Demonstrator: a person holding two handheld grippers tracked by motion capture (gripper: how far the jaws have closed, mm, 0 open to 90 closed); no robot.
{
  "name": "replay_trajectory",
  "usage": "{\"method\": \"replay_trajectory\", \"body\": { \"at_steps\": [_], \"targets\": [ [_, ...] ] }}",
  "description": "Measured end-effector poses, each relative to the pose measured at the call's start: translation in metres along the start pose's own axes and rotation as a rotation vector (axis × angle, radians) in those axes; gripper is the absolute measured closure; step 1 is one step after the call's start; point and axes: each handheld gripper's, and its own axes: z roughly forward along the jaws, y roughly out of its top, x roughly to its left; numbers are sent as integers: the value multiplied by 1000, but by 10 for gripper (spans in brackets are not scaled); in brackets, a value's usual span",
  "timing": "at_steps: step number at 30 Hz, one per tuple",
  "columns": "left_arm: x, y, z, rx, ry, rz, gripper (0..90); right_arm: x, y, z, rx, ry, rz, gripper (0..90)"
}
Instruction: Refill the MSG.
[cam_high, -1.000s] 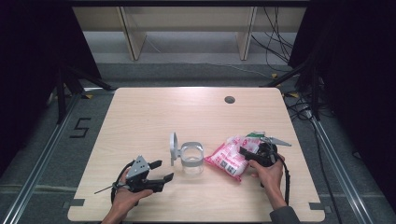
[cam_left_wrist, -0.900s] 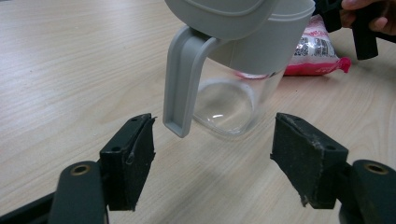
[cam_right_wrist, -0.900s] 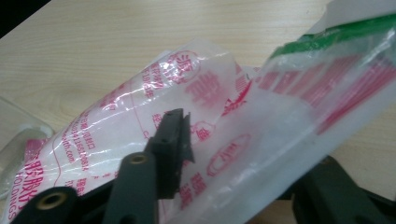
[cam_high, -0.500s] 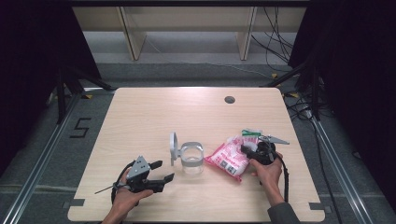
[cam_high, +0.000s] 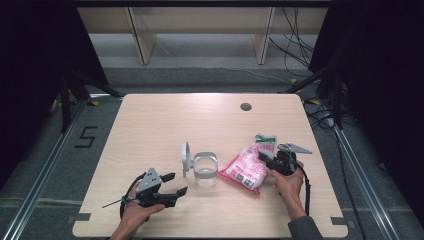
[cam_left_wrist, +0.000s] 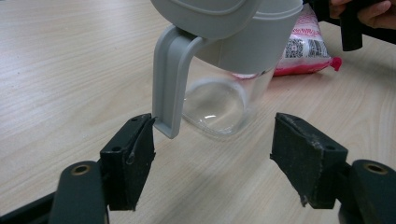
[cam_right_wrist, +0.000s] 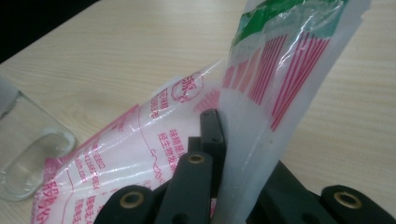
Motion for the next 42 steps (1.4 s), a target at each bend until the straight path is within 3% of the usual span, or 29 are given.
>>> {"method": "replay_trajectory", "body": {
  "at_steps": [3,5,7,8,10,11,12,13,15,17,18,20,23,24,25,28,29,30,31,32,33,35,38,39,42],
  "targets": [
    [-2,1,-1,-4,5,-2,293,4,5,-6,-38,36,0,900],
    [-3,1,-1,-1,-7,6,294,10,10,-12,-48,60,-26,900],
    [-6,1,-1,-5,-12,5,296,14,10,-14,-57,57,-1,900],
    [-8,2,0,3,-21,19,297,17,12,-19,-79,71,-43,900],
    [-12,1,2,6,-23,16,297,21,12,-22,-81,93,-20,900],
    [-13,1,4,-1,-33,20,299,20,13,-23,-86,96,-42,900],
    [-15,1,4,7,-34,30,300,24,12,-25,-90,109,-8,900],
    [-15,1,4,7,-34,30,301,24,12,-25,-90,109,-8,900],
    [-22,2,6,11,-33,39,303,25,16,-31,-112,125,-62,900],
    [-23,2,8,3,-48,44,306,28,17,-32,-124,145,-57,900],
    [-27,2,11,0,-62,41,307,33,21,-37,-130,166,-82,900],
    [-30,2,13,-2,-66,47,310,40,23,-40,-139,170,-62,900],
    [-38,3,21,-2,-84,63,313,42,25,-43,-150,169,-100,900],
    [-44,4,28,11,-86,82,314,51,26,-47,-151,177,-87,900],
    [-47,5,32,18,-104,90,318,54,27,-49,-150,179,-109,900],
    [-55,6,39,18,-113,86,320,60,30,-51,-163,195,-131,900],
    [-63,7,46,23,-128,109,320,66,33,-54,-160,186,-167,900],
    [-63,7,46,23,-128,109,320,70,33,-56,-157,192,-162,900],
    [-69,9,54,20,-140,115,320,72,35,-58,-163,191,-193,900],
    [-69,9,54,20,-140,115,320,75,35,-60,-152,191,-170,900],
    [-74,10,61,19,-131,132,321,77,38,-61,-165,199,-208,900],
    [-80,9,70,21,-118,143,322,81,39,-67,-165,194,-196,900],
    [-87,11,80,31,-125,149,322,81,42,-71,-185,195,-234,900],
    [-90,12,83,26,-118,154,323,84,42,-74,-175,193,-217,900],
    [-96,14,90,44,-125,162,322,84,43,-78,-192,198,-238,900]
  ]
}}
